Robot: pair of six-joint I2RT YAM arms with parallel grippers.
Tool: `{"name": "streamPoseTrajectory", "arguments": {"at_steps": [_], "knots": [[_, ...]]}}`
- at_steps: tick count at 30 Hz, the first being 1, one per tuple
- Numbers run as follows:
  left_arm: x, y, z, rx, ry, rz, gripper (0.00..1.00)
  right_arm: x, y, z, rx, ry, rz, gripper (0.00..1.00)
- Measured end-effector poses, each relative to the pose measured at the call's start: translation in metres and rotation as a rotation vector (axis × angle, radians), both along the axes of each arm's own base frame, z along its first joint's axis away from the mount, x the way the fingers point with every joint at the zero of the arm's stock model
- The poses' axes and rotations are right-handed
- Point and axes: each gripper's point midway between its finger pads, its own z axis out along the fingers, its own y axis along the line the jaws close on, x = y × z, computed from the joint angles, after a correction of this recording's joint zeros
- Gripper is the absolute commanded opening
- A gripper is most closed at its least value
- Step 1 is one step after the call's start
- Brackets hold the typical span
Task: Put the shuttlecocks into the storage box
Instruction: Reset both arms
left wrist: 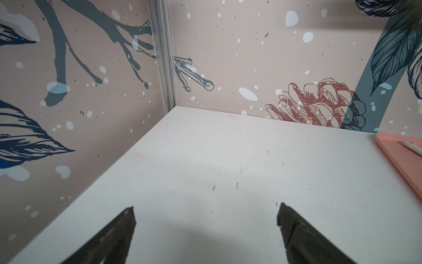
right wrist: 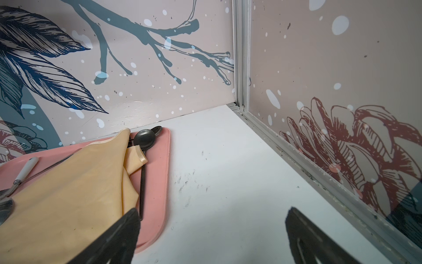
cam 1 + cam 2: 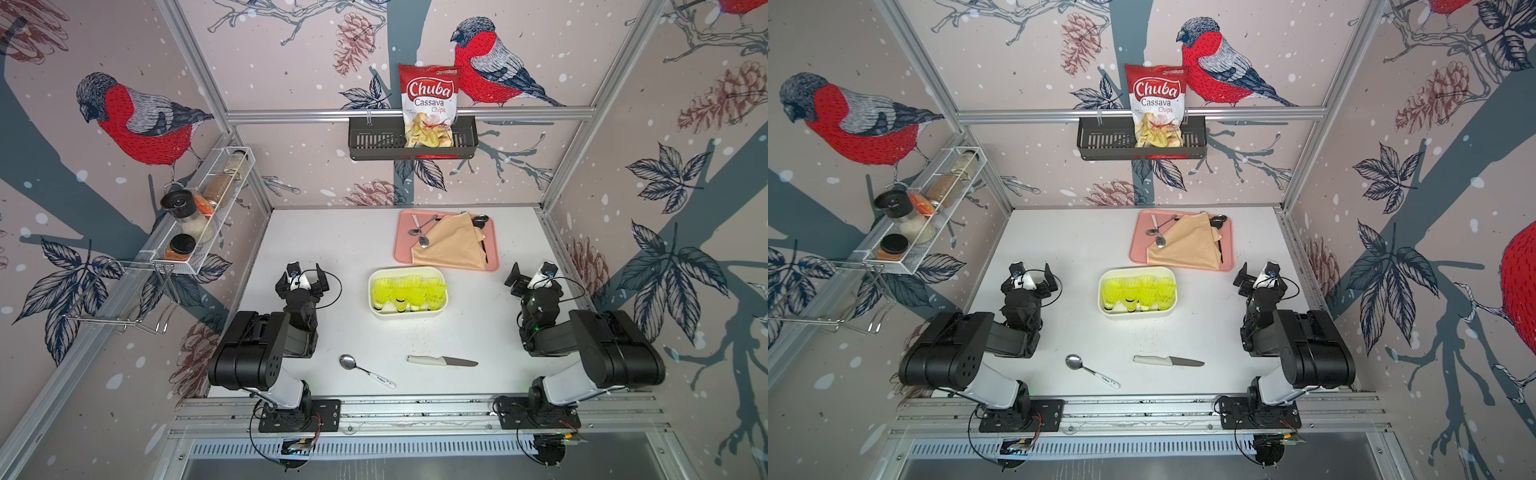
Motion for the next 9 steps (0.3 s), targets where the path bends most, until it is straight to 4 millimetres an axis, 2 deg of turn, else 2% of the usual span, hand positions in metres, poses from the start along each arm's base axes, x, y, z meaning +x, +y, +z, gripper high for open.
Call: {"name": "streamPoseTrajectory", "arguments": {"at_steps": [9], "knots": [[0.0006, -0.002, 0.0001, -0.001, 0.0, -0.012, 1.0, 0.0017, -0.0007, -0.0001, 0.0, 0.001, -0.002, 1.0]]}}
